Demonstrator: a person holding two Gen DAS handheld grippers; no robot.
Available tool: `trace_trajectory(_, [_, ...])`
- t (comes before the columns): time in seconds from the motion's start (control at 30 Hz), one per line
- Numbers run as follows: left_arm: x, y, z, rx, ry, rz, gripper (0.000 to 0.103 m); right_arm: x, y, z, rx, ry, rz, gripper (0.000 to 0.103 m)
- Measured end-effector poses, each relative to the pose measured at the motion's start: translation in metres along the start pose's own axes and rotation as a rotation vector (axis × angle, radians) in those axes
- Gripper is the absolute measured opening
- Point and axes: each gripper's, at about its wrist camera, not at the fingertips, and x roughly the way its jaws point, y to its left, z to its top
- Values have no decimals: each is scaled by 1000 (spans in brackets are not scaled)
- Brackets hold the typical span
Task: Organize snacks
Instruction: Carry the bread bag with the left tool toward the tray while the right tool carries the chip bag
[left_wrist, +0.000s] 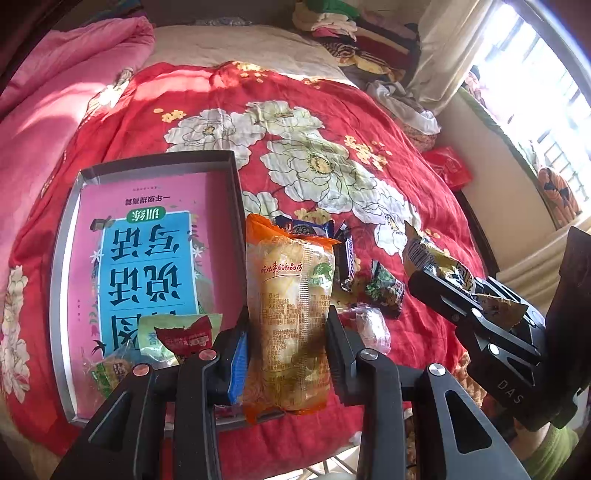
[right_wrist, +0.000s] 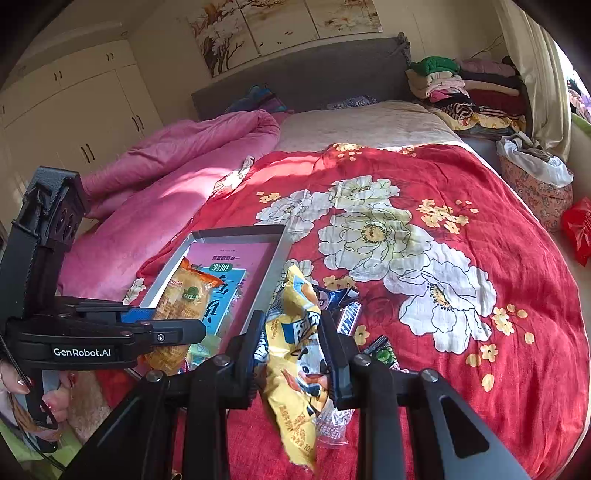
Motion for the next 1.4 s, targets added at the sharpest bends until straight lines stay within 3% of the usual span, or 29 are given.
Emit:
trace_trajectory(0.77, [-42,68,-8,-136,-89,55,37,11,44,-4,-70,54,69,29])
trace_trajectory(1.4, [-52,132,-38,-258,-85,102,37,42,79,-20,-114,151,101,29])
